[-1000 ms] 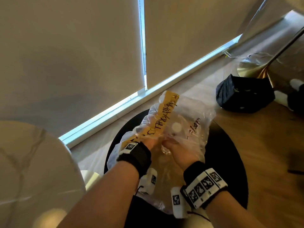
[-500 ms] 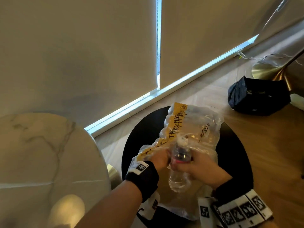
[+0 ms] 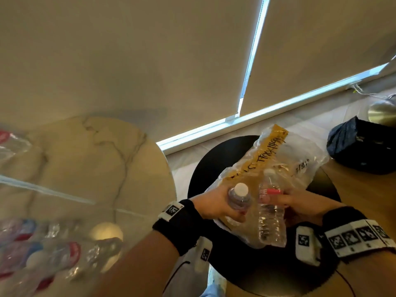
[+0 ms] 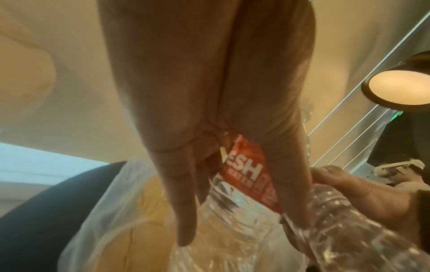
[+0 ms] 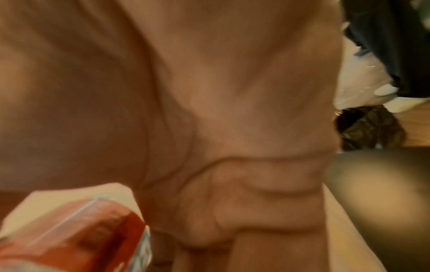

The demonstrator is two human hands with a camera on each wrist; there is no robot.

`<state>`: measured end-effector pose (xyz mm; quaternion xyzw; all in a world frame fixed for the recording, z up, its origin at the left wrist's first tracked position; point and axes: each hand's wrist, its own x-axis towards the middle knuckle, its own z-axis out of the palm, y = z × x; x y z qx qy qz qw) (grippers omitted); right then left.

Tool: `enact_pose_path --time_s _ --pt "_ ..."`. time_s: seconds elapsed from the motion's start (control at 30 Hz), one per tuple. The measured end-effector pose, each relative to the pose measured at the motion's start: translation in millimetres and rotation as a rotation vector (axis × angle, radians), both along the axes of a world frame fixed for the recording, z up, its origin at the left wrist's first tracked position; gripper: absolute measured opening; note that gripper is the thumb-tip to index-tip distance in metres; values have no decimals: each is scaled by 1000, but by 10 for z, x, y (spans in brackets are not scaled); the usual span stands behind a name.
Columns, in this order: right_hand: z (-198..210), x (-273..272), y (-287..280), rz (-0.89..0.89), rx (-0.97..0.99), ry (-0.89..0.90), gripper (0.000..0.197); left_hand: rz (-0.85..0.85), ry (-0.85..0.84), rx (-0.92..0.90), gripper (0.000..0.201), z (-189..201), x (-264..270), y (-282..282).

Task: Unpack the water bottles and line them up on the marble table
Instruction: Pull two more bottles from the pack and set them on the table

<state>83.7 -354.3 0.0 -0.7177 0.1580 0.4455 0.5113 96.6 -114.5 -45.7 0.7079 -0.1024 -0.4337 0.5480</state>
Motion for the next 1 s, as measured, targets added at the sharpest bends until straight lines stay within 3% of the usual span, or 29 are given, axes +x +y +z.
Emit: enact_pose_path --time_s 0.07,0.17,0.3,0.37,0.4,0.47,0.63,0.73,0.9,1.0 --pt "118 -65 105 96 29 -35 44 61 -16 -55 74 128 -99 122" --pt "366 -201 373 192 114 -213 37 222 -138 10 72 303 -262 420" --pt "549 -289 973 353 -74 -569 36 485 -309 86 58 461 -511 1002" --pt "601 -348 1397 383 -85 -583 47 698 -346 139 55 473 -655 1329" --pt "561 -369 1619 328 2 -547 55 812 -360 164 54 480 -733 1475" --pt "378 -393 2054 234 98 -500 56 1005 -371 240 53 476 -880 1753" --pt "-106 -404 3194 211 79 -578 58 1386 -321 447 56 359 -1097 2323" --pt "-282 -435 3692 162 150 -567 54 1482 -246 504 59 228 -1069 2505" --pt "-438 -424 3985 125 68 -623 57 1485 -189 591 37 -111 -1008 2662" --pt "-448 -388 3997 143 73 -609 62 1527 -160 540 57 41 -1016 2608"
